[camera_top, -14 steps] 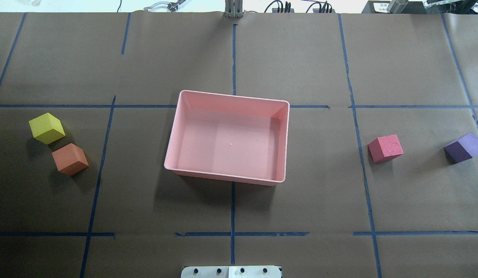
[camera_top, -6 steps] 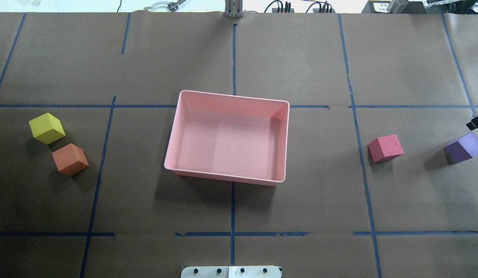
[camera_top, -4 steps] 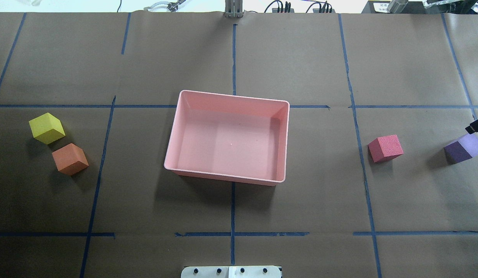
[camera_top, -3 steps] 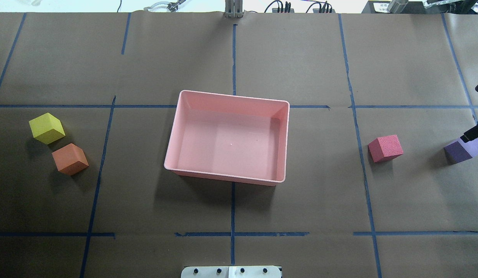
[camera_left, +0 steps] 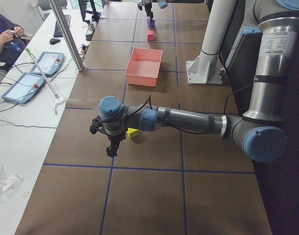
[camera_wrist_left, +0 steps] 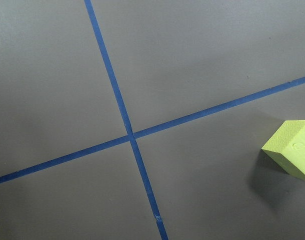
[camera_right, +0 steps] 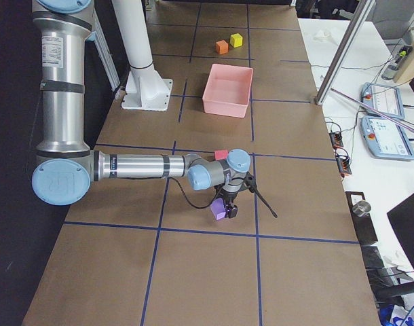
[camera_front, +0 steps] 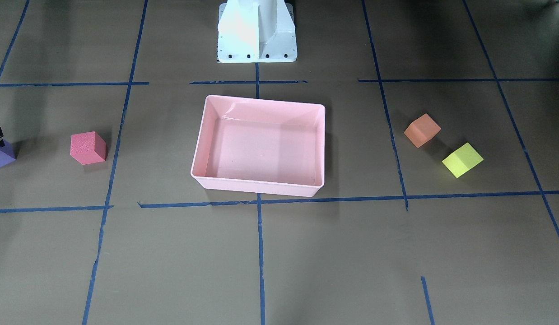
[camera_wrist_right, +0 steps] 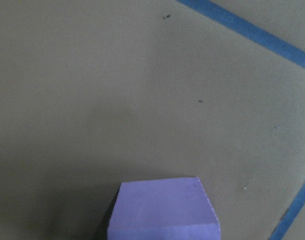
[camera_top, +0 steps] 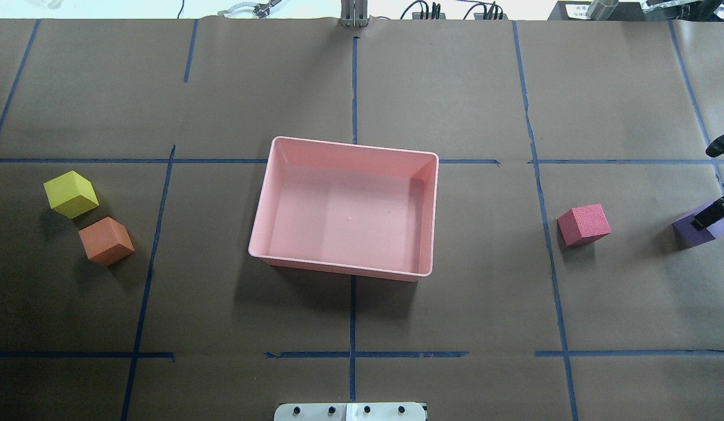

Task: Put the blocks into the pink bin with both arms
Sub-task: 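Lower the right gripper onto the purple cube and close it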

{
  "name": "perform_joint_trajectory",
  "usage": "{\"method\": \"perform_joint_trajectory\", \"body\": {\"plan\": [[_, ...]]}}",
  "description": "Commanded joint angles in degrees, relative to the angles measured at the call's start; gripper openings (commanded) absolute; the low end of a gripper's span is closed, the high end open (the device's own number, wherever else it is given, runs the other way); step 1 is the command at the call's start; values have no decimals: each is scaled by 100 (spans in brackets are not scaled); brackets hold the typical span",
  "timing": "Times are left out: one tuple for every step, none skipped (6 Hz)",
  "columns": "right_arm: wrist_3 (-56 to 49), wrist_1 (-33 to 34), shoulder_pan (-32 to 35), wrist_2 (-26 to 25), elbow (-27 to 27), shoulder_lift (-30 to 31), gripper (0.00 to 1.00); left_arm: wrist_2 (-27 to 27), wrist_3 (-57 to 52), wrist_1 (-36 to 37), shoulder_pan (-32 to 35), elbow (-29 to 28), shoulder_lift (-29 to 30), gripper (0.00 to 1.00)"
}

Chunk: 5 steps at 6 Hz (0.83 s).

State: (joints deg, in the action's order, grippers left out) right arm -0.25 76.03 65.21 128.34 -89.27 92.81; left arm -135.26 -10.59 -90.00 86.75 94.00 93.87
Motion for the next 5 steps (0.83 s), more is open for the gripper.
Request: {"method": "perform_joint_trajectory", "body": {"plan": [[-1, 0, -167, -54, 112, -43, 93, -9, 4, 0, -1, 4, 0, 100], [-1, 0, -167, -98, 77, -61, 43, -9, 4, 0, -1, 13, 0, 100], [-1, 9, -150, -168, -2, -87, 30, -9, 4, 0, 8, 30, 0, 100], [95, 87, -141, -151, -298, -87, 26, -9, 4, 0, -1, 48, 0, 100], [400, 131, -123, -90, -649, -87, 26, 0, 4, 0, -1, 56, 0, 100]]}}
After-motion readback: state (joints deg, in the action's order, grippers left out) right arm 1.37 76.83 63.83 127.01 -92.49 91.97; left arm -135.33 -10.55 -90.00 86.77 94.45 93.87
